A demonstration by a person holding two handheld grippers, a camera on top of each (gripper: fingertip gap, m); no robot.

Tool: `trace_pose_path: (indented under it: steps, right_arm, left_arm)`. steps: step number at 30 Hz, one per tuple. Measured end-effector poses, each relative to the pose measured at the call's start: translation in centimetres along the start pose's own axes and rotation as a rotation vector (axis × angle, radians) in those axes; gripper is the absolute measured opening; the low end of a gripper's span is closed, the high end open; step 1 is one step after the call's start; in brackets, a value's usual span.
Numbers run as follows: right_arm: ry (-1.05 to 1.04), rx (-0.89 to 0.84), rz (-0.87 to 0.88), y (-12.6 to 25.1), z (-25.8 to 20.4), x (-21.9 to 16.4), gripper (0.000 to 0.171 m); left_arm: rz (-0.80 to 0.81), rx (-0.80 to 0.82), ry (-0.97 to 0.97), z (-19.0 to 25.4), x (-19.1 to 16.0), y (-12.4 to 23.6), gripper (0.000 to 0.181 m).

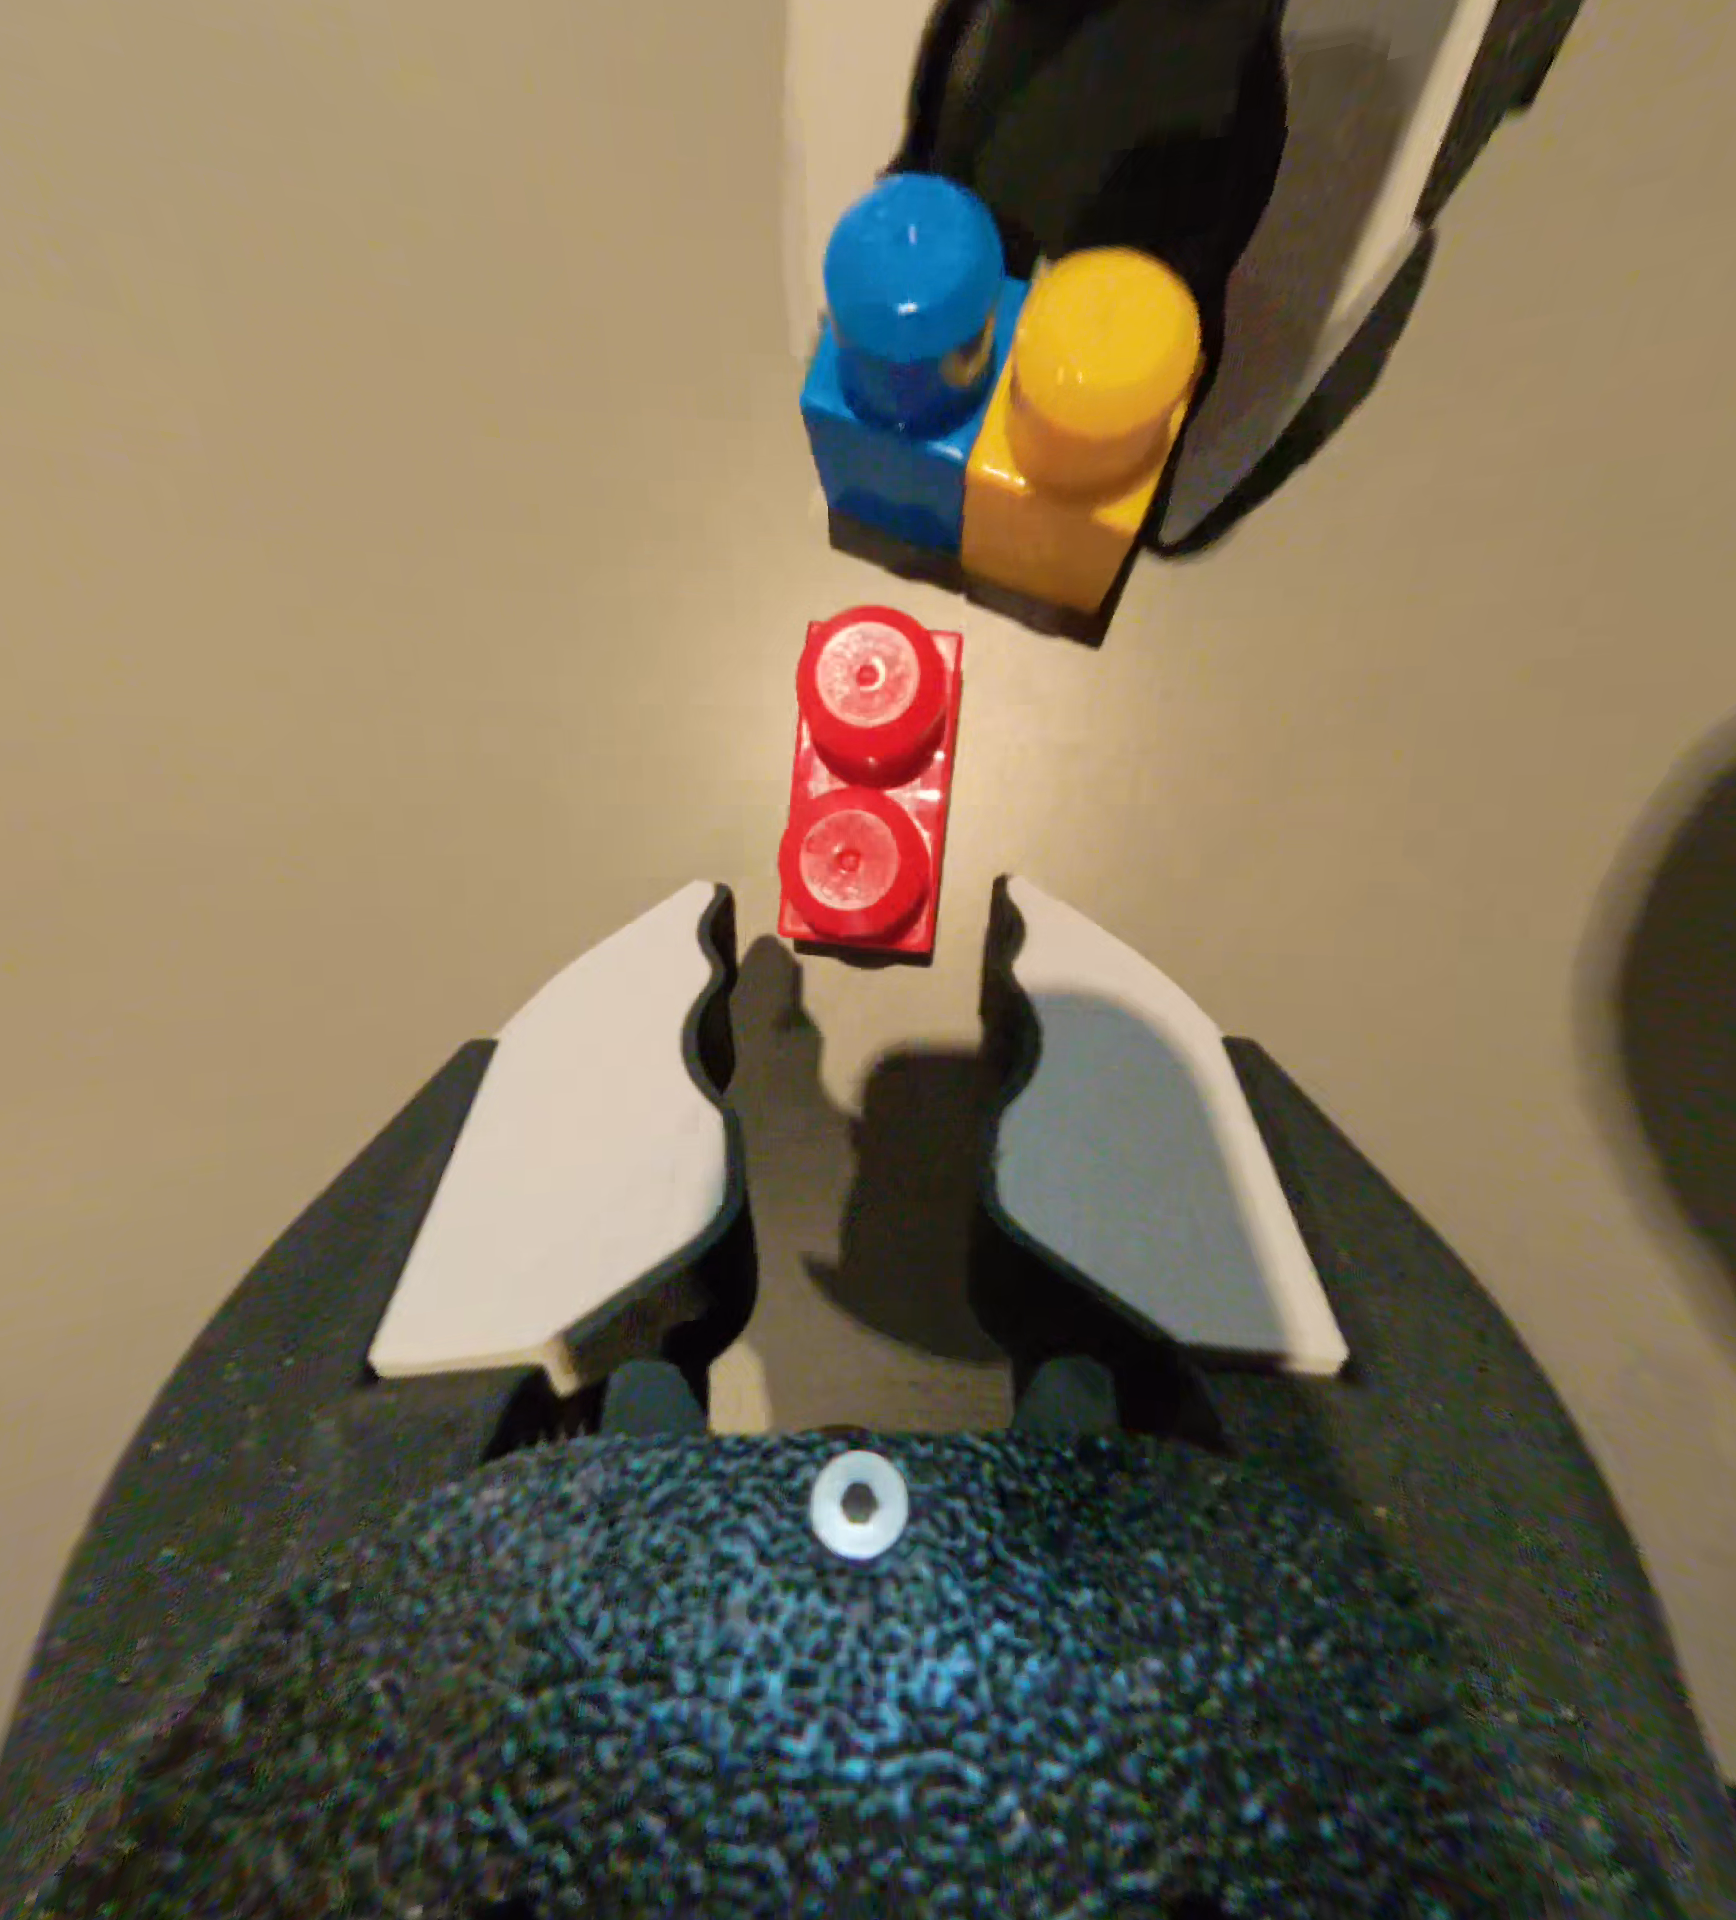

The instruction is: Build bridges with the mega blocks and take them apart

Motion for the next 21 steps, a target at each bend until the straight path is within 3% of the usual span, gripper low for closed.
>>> trace_pose_path:
  steps: [6, 15, 21]
  right_arm:
    - [0.002, 0.001, 0.000, 0.0, -0.1, 0.0, 0.075]
    - [0.001, 0.002, 0.000, 0.0, -0.1, -0.1, 0.075]
    - [0.002, 0.001, 0.000, 0.0, -0.1, -0.1, 0.075]
  left_arm:
    - [-0.148, -0.040, -0.097, -0.2, 1.8, -1.2, 0.046]
    - [-0.272, -0.115, -0.121, -0.2, 1.2, -3.2, 0.034]
    - [-0.129, -0.189, 0.041, -0.5, 2.0, -2.4, 0.033]
Point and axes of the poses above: each gripper's, where its closed fingertips meet, y back along the fingers, x out of its top, z = x × y across the jaws, the point moved 3 cm from there along y, back along the fingers, and after that the axes turned 8 degrees about -z, right-handed, at the moved point
